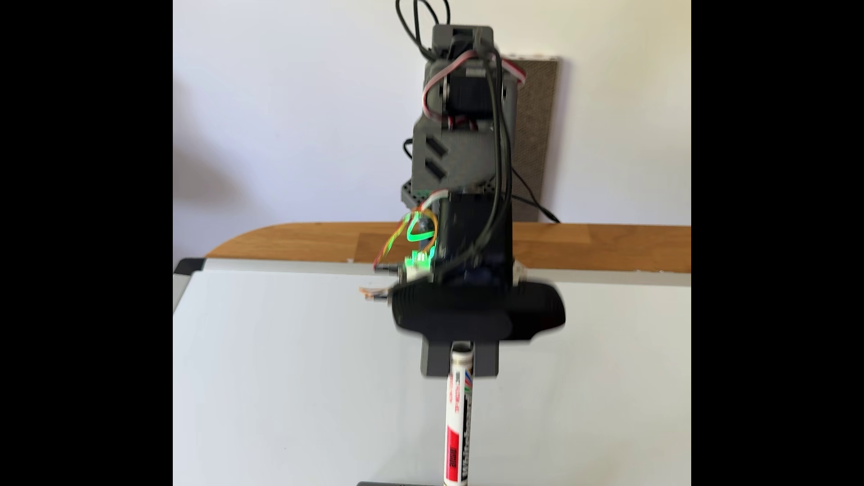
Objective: Draw a face
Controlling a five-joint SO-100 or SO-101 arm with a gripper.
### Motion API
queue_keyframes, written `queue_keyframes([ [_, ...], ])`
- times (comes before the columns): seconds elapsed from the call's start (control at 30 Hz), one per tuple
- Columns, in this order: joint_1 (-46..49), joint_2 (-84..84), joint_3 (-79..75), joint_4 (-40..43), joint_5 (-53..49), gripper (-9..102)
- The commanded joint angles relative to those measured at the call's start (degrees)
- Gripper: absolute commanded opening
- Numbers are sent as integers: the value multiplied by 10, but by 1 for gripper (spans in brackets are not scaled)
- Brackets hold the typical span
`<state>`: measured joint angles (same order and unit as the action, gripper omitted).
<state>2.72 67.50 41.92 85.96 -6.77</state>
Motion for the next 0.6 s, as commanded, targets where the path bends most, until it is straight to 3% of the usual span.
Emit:
queue_keyframes([
  [0.0, 1, 95, -48, 1, 4, -1],
  [0.57, -5, 207, -43, 86, 7, -1],
])
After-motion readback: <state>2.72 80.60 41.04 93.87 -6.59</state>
